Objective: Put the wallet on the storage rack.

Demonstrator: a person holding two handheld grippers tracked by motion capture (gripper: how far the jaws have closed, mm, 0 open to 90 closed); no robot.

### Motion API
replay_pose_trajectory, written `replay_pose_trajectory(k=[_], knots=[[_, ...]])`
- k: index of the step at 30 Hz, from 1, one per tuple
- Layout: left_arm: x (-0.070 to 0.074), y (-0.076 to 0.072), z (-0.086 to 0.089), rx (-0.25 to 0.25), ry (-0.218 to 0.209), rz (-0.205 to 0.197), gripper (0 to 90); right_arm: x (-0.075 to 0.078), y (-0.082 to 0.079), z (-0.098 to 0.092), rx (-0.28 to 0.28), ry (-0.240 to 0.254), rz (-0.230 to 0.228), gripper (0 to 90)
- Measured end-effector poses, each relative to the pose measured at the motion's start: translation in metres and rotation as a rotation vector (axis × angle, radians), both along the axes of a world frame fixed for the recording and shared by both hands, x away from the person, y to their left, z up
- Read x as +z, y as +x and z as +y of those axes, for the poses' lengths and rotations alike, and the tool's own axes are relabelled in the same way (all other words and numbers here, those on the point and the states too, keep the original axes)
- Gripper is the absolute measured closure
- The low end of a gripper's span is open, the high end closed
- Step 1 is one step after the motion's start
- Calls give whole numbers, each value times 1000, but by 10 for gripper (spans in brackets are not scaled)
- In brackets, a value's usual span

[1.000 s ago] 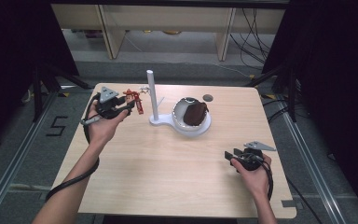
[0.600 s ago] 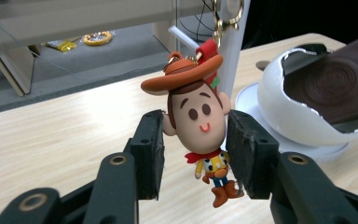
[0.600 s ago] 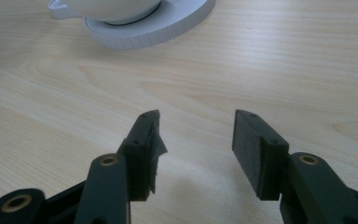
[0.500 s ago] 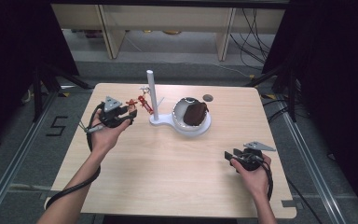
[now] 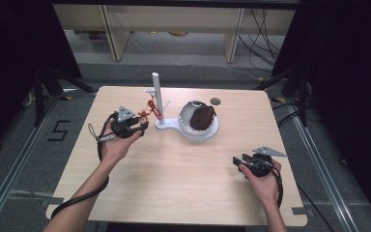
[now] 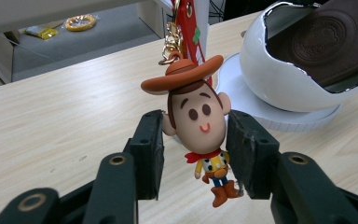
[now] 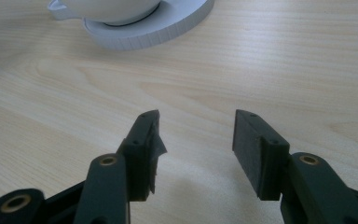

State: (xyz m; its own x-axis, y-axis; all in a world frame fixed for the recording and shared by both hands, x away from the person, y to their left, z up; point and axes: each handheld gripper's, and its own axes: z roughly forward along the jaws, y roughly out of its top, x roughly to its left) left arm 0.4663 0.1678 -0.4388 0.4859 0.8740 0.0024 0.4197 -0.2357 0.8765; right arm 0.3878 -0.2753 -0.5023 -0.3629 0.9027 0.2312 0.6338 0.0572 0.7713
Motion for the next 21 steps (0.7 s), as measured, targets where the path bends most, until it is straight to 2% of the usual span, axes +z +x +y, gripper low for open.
replay_pose_trajectory(k=[5,8,11,13,15,16,17,21], knots=[[-7,1,-3,-15,1,20,562,0,0,0,3,2,-2,518],[-10,0,-2,-17,16,25,556,0,0,0,0,11,-9,517],[-14,-3,0,-10,0,21,547,0,0,0,0,0,3,516],[-14,-5,5,-11,7,18,530,0,0,0,1,10,-15,516],[-15,-9,10,-2,4,8,511,2,-1,-2,-5,-3,-5,515],[-15,-11,13,1,8,5,501,1,0,-1,-3,18,-17,515],[-16,-13,16,3,8,2,490,2,0,-4,7,-20,-30,514],[-19,-23,29,20,1,-8,462,0,1,-5,15,-6,-38,513]])
